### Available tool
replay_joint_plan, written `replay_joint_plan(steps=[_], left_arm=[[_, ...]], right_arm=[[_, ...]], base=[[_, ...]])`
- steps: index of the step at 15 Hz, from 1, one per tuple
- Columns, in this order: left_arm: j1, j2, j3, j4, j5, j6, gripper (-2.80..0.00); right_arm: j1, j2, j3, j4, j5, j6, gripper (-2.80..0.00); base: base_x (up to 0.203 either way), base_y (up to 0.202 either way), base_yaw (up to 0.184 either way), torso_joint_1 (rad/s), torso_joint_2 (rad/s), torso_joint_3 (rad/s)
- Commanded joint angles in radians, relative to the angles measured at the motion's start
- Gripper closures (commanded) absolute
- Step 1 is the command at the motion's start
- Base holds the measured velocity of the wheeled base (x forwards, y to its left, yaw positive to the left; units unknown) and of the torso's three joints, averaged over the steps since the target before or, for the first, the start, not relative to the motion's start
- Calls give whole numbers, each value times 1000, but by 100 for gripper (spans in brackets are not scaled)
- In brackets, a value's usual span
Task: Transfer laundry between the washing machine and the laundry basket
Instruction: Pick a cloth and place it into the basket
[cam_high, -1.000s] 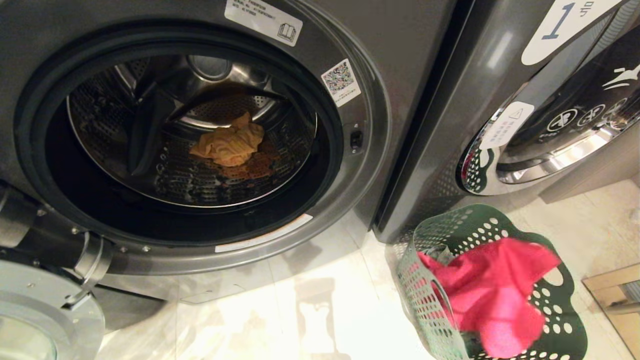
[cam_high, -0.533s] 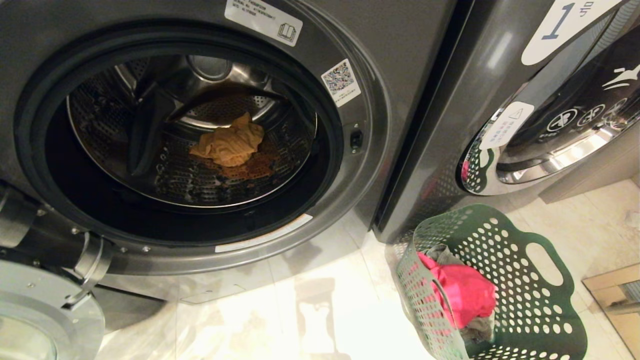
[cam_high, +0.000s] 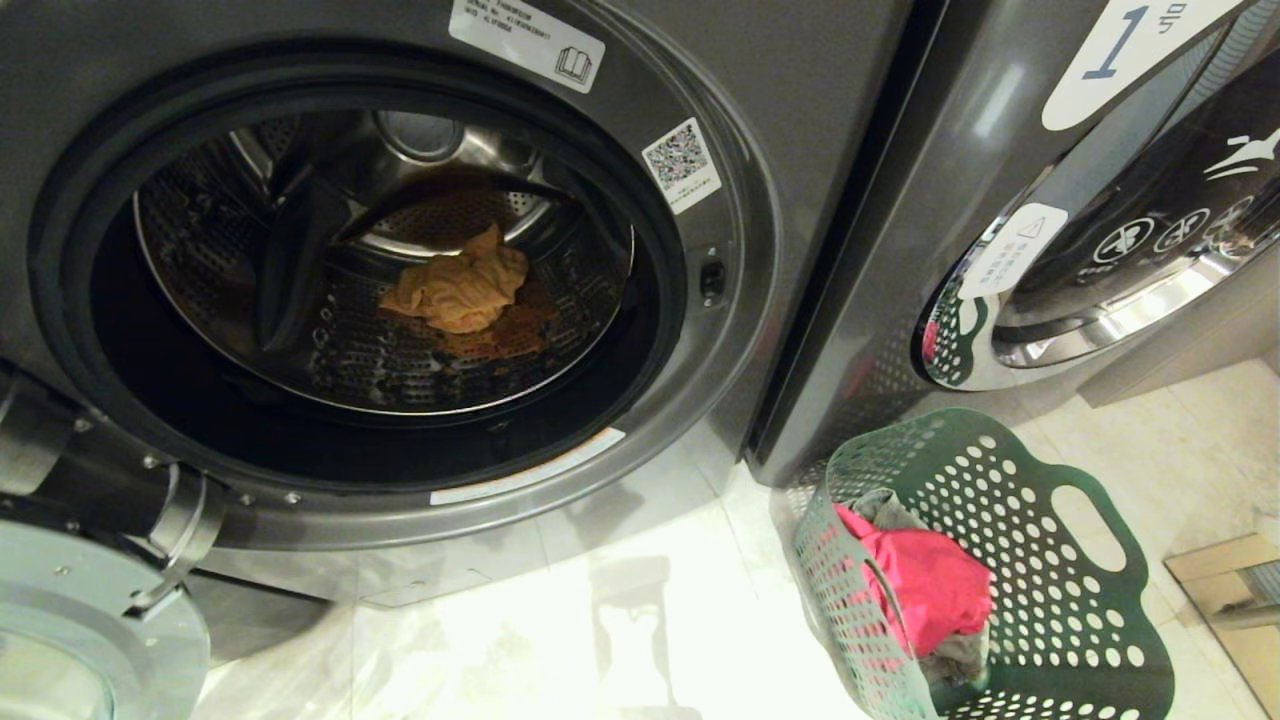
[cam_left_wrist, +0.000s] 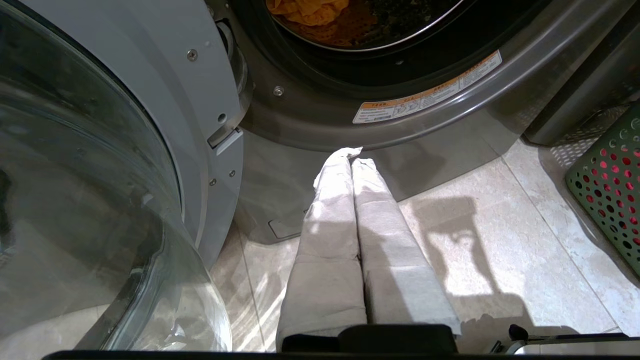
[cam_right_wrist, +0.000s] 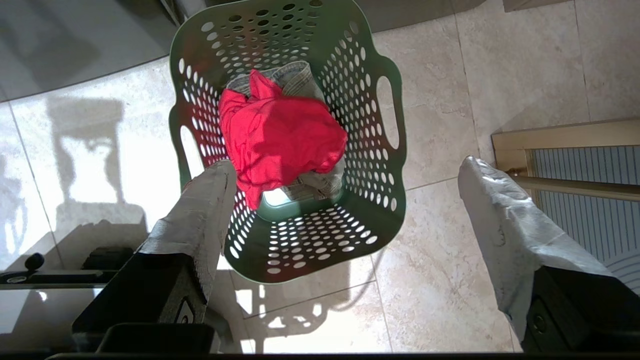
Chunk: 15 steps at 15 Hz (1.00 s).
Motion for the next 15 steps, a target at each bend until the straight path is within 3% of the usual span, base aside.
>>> replay_joint_plan(steps=[1, 5, 15], left_arm=[[0, 1, 40, -1, 0, 1, 0], [0, 1, 40, -2, 0, 1, 0], [0, 1, 40, -2, -2, 3, 0]], right_arm=[[1, -19, 10, 0, -2, -2, -280], [1, -19, 27, -1, 2, 4, -280], [1, -25, 33, -1, 3, 4, -280]], base=[[0, 0, 0, 0, 0, 0], [-1, -4, 20, 0, 1, 0], [0, -10, 167, 1, 2, 4]])
